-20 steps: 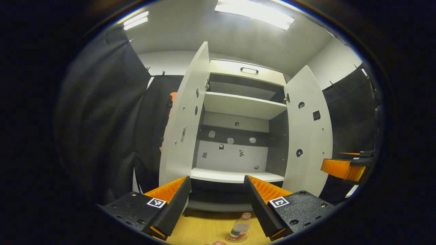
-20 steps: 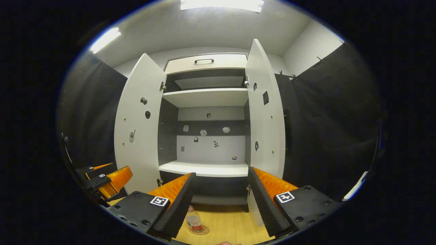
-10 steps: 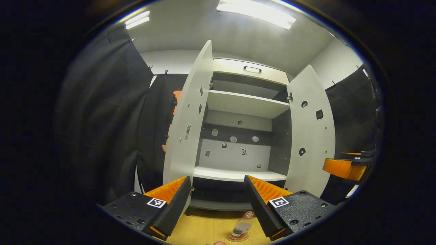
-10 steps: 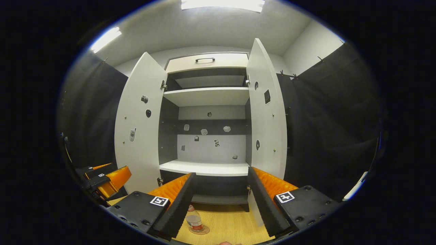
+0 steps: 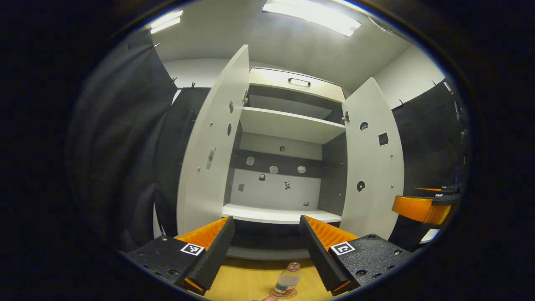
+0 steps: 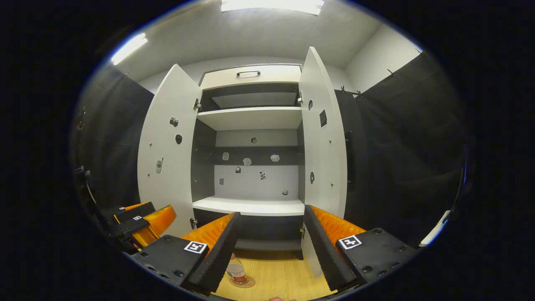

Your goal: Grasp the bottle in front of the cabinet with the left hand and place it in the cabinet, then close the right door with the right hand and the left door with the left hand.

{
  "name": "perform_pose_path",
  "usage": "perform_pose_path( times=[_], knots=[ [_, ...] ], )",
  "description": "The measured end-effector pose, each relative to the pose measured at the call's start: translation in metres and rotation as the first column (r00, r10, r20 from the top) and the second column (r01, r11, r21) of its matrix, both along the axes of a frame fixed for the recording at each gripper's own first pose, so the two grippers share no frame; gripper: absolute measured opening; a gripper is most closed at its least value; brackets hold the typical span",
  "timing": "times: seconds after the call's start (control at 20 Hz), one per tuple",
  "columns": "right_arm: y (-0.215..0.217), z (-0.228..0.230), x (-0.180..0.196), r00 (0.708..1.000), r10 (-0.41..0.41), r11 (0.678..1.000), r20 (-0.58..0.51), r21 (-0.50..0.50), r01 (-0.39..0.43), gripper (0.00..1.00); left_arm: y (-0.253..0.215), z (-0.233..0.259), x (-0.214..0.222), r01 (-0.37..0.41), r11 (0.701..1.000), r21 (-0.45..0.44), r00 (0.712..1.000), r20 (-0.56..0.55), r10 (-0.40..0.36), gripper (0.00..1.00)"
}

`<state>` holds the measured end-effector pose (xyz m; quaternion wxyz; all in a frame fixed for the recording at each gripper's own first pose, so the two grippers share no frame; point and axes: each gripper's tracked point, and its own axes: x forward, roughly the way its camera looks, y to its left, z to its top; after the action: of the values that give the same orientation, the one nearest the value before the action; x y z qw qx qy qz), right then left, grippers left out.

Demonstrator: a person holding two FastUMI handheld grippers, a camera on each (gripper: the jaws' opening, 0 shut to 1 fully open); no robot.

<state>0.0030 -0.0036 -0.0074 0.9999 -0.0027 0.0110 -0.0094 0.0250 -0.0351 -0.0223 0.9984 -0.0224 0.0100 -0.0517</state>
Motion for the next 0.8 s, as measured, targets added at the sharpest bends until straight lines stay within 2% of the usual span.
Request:
perform_pose_path(
  times=[0.1,0.25,0.4,0.55,0.8],
  knots=[
    [-0.001,-0.004,-0.001,1.000,-0.004,1.000,-0.015,-0.003,0.004,0.98,-0.022,-0.024,0.010,0.058,0.998,-0.018,0.998,-0.014,-0.058,0.94],
    [-0.005,-0.010,-0.004,0.999,-0.012,1.000,-0.036,-0.009,0.011,0.98,-0.034,-0.080,0.030,0.060,0.998,-0.010,0.998,-0.028,-0.060,0.94],
    [-0.005,-0.020,-0.004,0.998,-0.010,0.999,-0.059,-0.031,0.008,0.98,-0.044,-0.156,0.043,0.072,0.997,0.023,0.993,-0.098,-0.070,0.95],
    [-0.001,-0.033,-0.004,0.996,0.011,0.999,-0.091,-0.050,-0.016,0.98,-0.050,-0.211,0.043,0.086,0.996,0.027,0.987,-0.142,-0.081,0.95],
    [0.003,-0.046,-0.002,0.990,0.023,0.999,-0.139,-0.033,-0.028,0.98,-0.058,-0.290,0.032,0.105,0.990,0.099,0.967,-0.241,-0.079,0.95]
  ],
)
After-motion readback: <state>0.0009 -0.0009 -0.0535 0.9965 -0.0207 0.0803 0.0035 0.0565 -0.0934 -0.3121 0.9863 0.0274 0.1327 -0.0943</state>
